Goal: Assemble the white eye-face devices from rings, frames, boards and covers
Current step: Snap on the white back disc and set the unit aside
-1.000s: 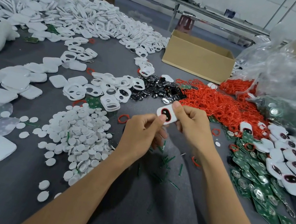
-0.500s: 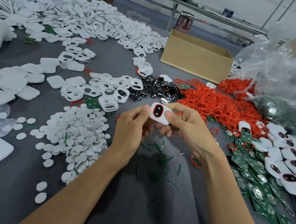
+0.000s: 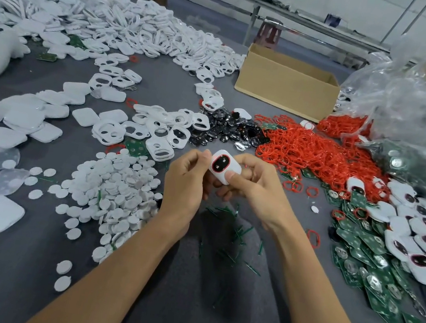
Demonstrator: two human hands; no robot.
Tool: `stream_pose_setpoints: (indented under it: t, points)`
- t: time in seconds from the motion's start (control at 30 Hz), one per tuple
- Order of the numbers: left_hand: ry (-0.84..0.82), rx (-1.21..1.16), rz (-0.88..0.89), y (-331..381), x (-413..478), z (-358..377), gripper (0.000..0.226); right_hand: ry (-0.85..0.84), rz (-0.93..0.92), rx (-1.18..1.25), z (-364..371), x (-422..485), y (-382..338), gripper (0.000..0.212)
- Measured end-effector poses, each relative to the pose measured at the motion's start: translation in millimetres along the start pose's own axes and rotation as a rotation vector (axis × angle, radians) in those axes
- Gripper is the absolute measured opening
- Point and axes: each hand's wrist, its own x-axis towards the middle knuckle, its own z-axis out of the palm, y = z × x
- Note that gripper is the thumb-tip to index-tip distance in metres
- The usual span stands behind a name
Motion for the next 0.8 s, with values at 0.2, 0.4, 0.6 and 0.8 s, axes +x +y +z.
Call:
stream_pose_setpoints:
  t: [0.2, 0.4, 0.6, 0.8]
  points:
    - [0.009, -0.004, -0.005, -1.0, 1.4, -0.2, 0.040, -0.055, 0.070, 0.123, 1.2, -1.2, -1.1, 0.011]
    - [-0.016, -0.002, 0.010, -1.2, 0.6, 0.8, 0.037, -0.078, 0.058, 0.110, -1.2, -1.5, -1.9, 0.012]
    - [-0.009, 0.005, 0.017, -1.6, 0.7, 0.0, 0.036, -0.049, 0.017, 0.075, 0.5, -1.1, 2.2, 0.011]
    - [-0.014, 0.003, 0.028, -2.9, 2.0, 0.3, 0.037, -0.087, 0.062, 0.216, 0.4, -2.3, 2.2, 0.013]
